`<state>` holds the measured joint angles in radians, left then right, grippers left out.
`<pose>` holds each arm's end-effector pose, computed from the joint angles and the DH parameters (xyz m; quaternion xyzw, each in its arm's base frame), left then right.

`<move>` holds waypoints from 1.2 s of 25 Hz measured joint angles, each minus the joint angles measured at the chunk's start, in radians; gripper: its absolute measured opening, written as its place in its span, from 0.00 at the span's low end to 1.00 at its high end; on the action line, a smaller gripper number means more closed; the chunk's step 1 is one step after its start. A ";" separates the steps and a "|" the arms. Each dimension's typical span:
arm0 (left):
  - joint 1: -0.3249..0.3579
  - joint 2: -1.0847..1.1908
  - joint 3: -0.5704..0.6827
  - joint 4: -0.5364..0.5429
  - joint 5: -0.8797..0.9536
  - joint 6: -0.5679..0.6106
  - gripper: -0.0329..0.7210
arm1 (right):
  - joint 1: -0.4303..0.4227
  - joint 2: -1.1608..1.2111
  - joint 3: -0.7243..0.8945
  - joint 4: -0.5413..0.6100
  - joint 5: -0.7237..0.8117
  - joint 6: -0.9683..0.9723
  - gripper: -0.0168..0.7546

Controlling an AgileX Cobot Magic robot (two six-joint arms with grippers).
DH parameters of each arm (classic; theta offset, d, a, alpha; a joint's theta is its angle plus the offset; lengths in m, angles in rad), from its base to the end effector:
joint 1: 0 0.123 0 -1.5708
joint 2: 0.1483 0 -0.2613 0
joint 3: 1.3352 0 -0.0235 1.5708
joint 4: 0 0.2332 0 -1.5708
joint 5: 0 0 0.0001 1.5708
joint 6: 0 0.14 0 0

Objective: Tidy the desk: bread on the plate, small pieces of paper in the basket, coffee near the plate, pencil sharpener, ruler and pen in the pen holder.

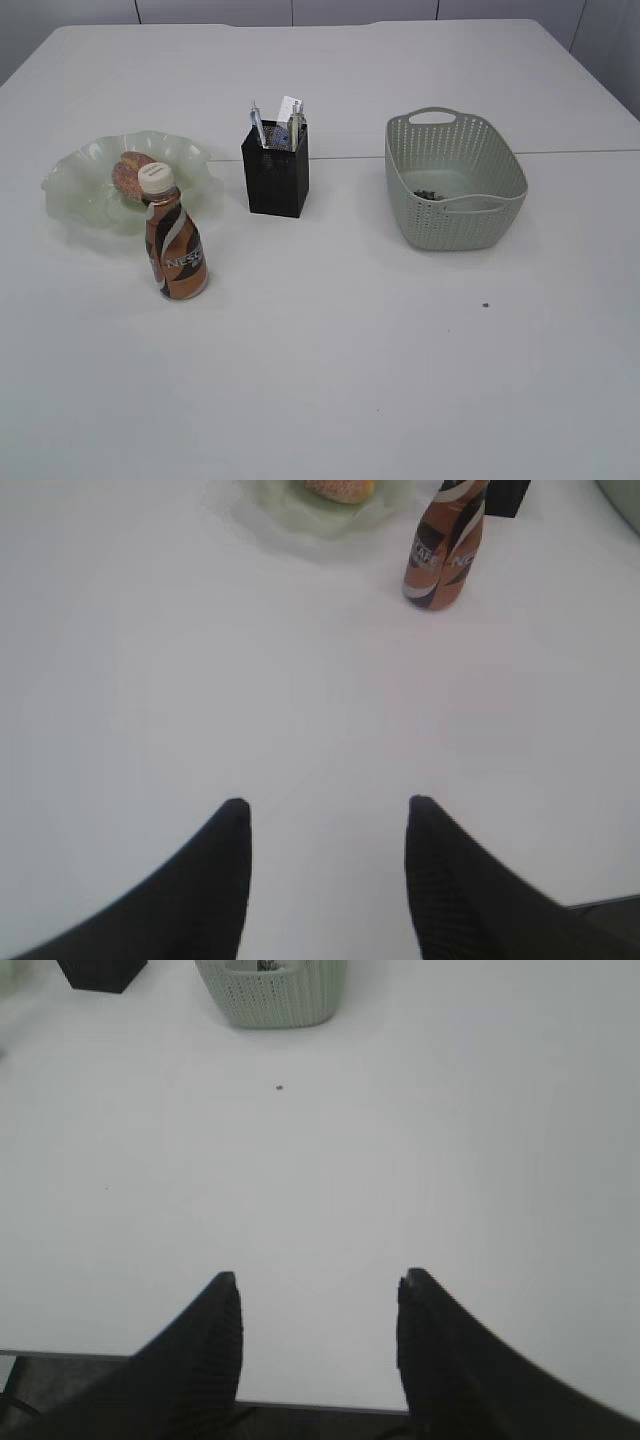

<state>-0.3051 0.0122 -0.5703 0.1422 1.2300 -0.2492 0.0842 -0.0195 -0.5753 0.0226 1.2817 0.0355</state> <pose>0.0343 0.0088 0.2475 0.0138 0.8786 -0.0617 0.4734 0.0222 0.0049 0.2428 -0.0237 0.8840 0.0390 0.4652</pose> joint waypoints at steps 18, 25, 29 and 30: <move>0.000 0.000 0.044 -0.088 -0.123 0.099 0.71 | 0.000 0.000 0.082 -0.006 -0.119 -0.047 0.51; 0.000 0.000 0.044 -0.093 -0.126 0.100 0.74 | 0.000 0.000 0.082 0.005 -0.119 -0.047 0.51; 0.014 0.000 0.044 -0.095 -0.126 0.100 0.71 | 0.000 0.000 0.082 0.009 -0.119 -0.047 0.51; 0.027 0.000 0.044 -0.095 -0.126 0.102 0.70 | 0.000 0.000 0.082 0.011 -0.120 -0.047 0.51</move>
<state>-0.2782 0.0122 -0.5265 0.0473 1.1045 -0.1474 0.0842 -0.0195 -0.4934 0.0338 1.1616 -0.0119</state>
